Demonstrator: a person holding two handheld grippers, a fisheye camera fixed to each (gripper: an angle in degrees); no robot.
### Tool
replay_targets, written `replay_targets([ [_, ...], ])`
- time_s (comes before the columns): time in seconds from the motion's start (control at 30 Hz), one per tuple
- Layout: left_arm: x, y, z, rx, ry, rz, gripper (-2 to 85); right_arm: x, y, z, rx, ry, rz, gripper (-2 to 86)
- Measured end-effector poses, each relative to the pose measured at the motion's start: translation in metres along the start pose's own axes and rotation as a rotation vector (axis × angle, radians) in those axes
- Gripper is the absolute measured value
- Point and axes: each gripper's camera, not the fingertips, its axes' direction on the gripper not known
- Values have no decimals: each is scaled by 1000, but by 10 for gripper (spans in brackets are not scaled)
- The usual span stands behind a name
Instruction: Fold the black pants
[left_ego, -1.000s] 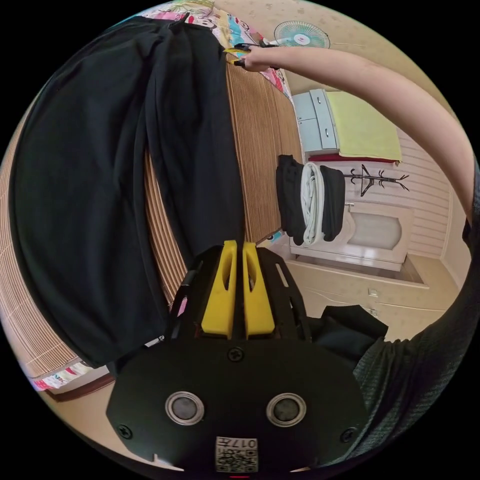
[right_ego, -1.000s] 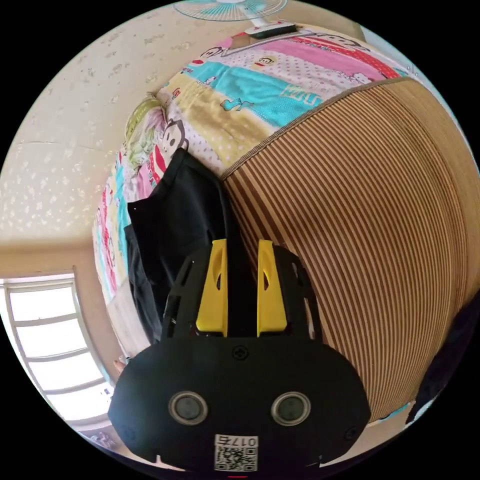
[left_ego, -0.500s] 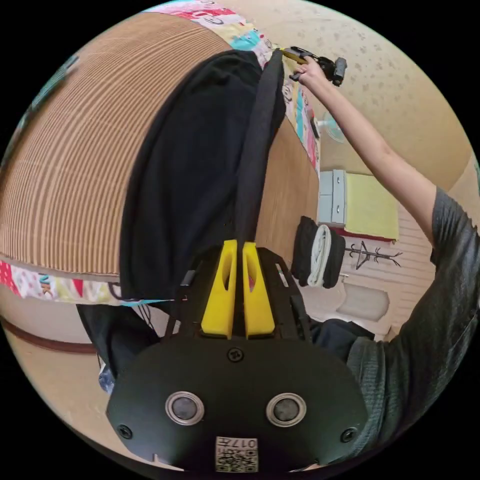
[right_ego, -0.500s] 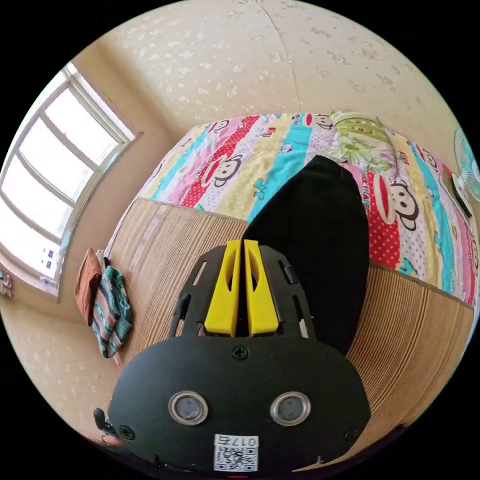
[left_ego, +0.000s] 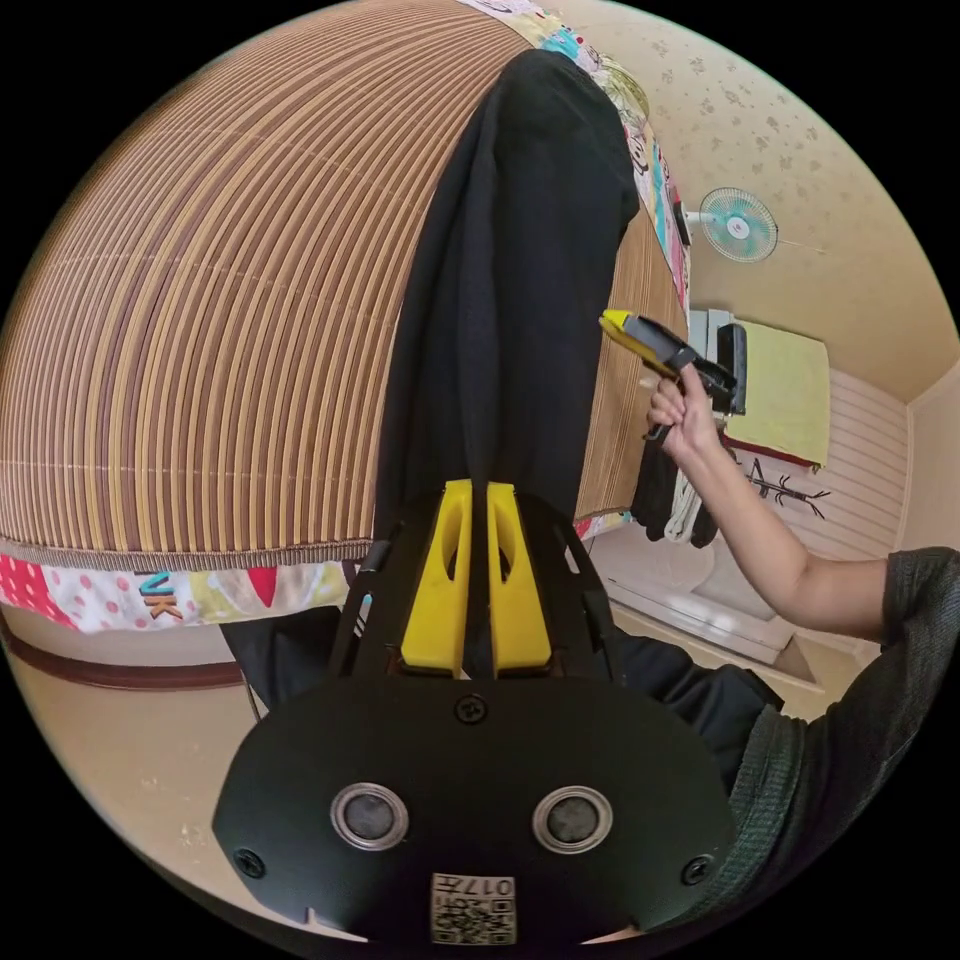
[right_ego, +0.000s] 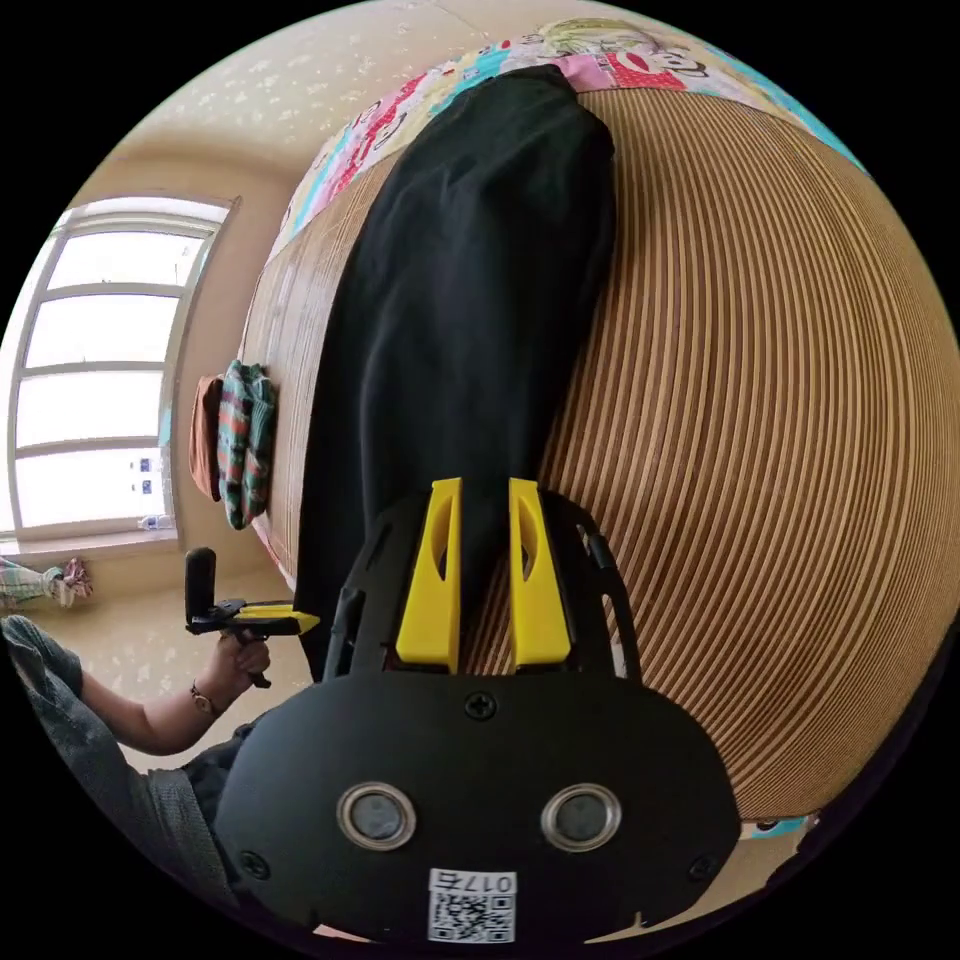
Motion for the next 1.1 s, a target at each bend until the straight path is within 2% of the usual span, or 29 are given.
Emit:
replay_targets([
  [0.13,7,2,-7,-74,-5,65,5,2,72,25,-28,-124,216,82],
  [0.3,10,6,-16,-179,-26,132,2,-18,122,40,-41,-33,298,39],
  [0.37,16,6,-23,-228,-7,156,-1,-20,134,31,-3,-63,313,24],
  [0.43,29,6,-40,-256,105,236,-4,-28,143,1,85,-176,296,15],
  [0.47,38,7,-57,-247,220,305,-5,-33,145,-9,108,-181,280,13],
  [0.5,44,10,-73,-231,328,360,-6,-43,149,-28,154,-163,241,11],
  [0.57,42,16,-85,-239,413,383,-6,-55,155,-50,195,-96,187,9],
  [0.63,33,25,-81,-258,372,365,-6,-60,158,-54,196,-72,129,8],
  [0.67,24,33,-73,-260,288,338,-6,-58,158,-49,187,-67,128,8],
  [0.8,-17,60,-27,-256,99,171,-1,-39,153,17,62,53,145,9],
  [0.87,-19,73,-16,-242,38,157,6,-28,153,33,36,43,179,11],
  [0.97,-11,94,-15,-209,8,152,39,-12,160,39,27,59,219,18],
  [1.1,-13,100,-48,-32,52,109,99,16,163,17,69,60,241,47],
])
